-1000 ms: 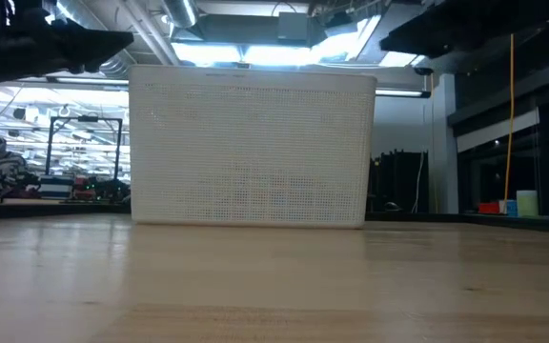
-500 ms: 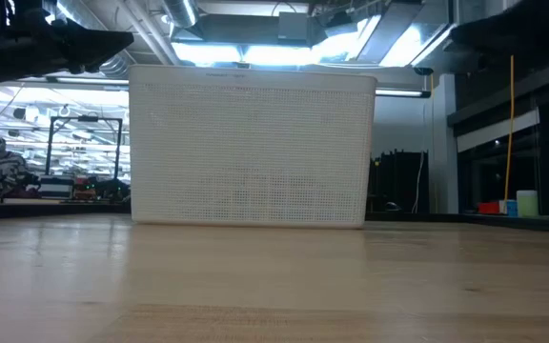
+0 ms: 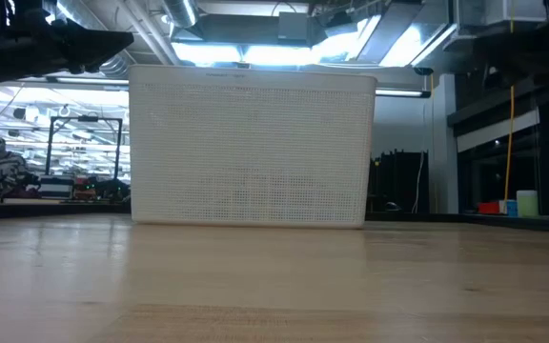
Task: Pick & place medical supplies in basket/bin
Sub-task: Return to Home Position
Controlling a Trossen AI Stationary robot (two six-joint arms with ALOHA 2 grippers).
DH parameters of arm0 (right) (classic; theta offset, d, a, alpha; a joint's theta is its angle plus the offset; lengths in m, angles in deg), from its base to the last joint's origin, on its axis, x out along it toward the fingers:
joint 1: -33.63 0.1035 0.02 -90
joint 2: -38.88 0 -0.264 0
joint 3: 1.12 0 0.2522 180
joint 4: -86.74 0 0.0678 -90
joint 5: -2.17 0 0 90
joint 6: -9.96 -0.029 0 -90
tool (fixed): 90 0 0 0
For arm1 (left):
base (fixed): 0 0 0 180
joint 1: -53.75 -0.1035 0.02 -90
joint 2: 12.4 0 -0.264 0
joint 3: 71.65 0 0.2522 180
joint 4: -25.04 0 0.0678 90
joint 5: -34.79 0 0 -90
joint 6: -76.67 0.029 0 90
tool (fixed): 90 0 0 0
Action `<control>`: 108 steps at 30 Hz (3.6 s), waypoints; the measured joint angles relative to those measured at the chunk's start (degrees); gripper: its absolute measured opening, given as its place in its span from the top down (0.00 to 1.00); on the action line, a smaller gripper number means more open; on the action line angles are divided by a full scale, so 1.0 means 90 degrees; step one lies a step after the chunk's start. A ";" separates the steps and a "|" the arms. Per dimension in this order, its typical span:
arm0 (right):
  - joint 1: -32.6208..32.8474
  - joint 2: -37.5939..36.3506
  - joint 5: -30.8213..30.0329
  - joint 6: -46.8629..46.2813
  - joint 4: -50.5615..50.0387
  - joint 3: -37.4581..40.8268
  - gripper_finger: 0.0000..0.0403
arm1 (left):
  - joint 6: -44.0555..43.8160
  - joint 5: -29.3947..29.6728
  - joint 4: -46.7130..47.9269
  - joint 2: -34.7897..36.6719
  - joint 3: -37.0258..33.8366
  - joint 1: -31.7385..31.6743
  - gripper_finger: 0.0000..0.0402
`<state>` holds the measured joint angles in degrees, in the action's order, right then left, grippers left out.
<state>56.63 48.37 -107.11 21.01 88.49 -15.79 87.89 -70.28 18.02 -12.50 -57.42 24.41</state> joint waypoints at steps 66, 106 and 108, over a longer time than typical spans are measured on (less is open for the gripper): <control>-0.0396 -0.1032 0.2276 -0.1033 -0.1577 0.0058 0.99 | -0.0002 0.0000 0.0002 -0.0005 0.0002 0.0000 0.98; -0.0396 -0.1032 0.2271 -0.1030 -0.1574 0.0061 0.99 | -0.0002 0.0000 0.0002 -0.0003 0.0002 -0.0002 0.98; -0.0396 -0.1032 0.2273 -0.1035 -0.1575 0.0061 0.99 | 0.0000 0.0000 0.0002 -0.0005 0.0002 0.0000 0.99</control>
<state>53.07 39.09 -86.66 11.69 74.32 -15.24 87.89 -70.28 18.04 -12.54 -57.40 24.41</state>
